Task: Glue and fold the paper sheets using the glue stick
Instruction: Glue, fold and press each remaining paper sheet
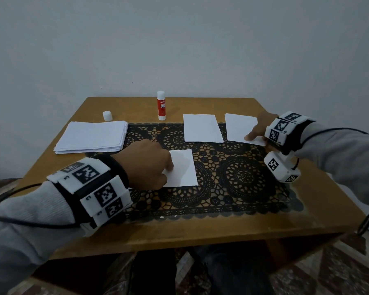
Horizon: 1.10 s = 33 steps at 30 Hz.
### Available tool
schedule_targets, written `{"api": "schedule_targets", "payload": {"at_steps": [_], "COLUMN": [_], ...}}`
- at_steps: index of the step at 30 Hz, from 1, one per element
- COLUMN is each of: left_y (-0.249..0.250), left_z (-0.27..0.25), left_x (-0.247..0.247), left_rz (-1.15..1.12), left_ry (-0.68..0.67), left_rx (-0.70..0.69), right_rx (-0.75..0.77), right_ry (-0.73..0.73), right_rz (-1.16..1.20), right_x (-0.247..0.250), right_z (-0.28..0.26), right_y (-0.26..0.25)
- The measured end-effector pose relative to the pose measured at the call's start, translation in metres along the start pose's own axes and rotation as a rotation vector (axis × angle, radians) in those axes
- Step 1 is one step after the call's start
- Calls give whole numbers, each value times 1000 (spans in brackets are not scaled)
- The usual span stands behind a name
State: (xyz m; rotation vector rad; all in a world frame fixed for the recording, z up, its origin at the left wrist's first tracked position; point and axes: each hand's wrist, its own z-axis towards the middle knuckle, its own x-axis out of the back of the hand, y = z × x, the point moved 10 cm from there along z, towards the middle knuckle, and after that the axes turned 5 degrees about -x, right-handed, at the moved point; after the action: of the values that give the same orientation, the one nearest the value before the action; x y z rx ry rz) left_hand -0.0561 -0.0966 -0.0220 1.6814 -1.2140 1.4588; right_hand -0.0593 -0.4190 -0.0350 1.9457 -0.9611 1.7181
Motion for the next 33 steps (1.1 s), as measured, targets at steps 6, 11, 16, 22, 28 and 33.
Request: {"api": "schedule_targets", "payload": {"at_steps": [6,11,16,22,28,33], "left_y": [-1,-1,-1,1,-1,1], "left_z": [0,1,0,0,0,0], "left_x": [0,0,-1,0,1,-1], "left_rz": [0,2,0,9,-2,-1], "left_ry": [2,6,8,19,25,4], "left_rx": [2,-1,-2,-10,-10,-7], "right_rx": [-2,53,18,63,-79,-8], "right_ry": [-4,11,70,100,-78,-49], "right_rz": [-34,-99,-174,-138,465,748], "right_x": [1,-1,4,4,11,37], "right_z": [0,-3,-2,2,-9,-39], "right_y": [2,-8,-10,-14,-12,-21]}}
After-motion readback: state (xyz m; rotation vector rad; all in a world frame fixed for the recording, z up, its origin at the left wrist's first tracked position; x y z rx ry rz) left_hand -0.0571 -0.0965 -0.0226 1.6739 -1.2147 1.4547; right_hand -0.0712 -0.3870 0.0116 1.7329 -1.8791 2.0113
